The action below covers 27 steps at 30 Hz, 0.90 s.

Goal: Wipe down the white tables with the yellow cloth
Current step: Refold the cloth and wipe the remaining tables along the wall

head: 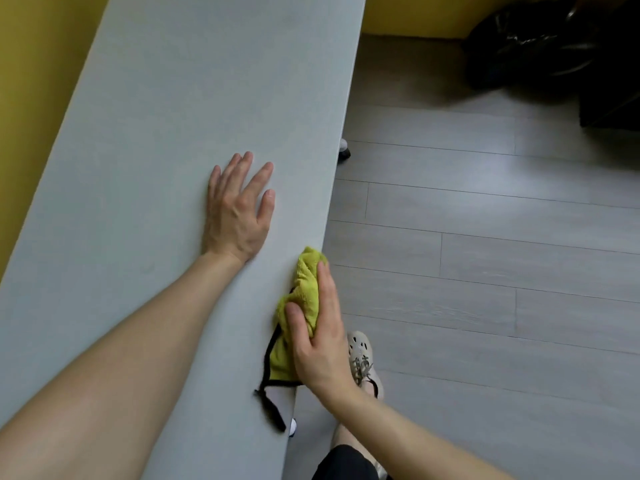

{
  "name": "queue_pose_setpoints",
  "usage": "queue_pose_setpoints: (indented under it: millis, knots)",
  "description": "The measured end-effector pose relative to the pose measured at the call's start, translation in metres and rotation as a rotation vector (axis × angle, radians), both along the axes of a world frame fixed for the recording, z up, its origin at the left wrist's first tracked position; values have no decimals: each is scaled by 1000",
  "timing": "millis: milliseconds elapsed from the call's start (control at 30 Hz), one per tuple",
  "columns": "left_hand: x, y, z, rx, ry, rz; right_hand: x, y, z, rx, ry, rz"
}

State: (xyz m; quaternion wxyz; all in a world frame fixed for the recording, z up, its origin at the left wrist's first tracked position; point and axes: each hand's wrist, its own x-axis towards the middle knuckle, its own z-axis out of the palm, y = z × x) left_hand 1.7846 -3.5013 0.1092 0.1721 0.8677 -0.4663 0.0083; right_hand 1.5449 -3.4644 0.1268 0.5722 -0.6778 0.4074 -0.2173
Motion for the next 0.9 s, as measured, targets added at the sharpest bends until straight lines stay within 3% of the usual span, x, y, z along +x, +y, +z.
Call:
queue_pose_setpoints:
  millis: [167,300,467,633,733,900]
  knots:
    - [-41,46,14,35,166,1,54,-67,-4,-6,30,-94]
    - [-77,129,26,86,150,-96,80,-111,-1,-15,57,-135]
    - [-124,231,29,125,77,-46,26,-6,0,36,54,-164]
    - [-154,284,15,105,29,-78,-66,125,-6,30,34,-12]
    - [-155,280,8,67,14,-50,-64,116,-9,-22,7,23]
    - [-154,283,3,30,-7,-42,7,18,-4,-32,34,-177]
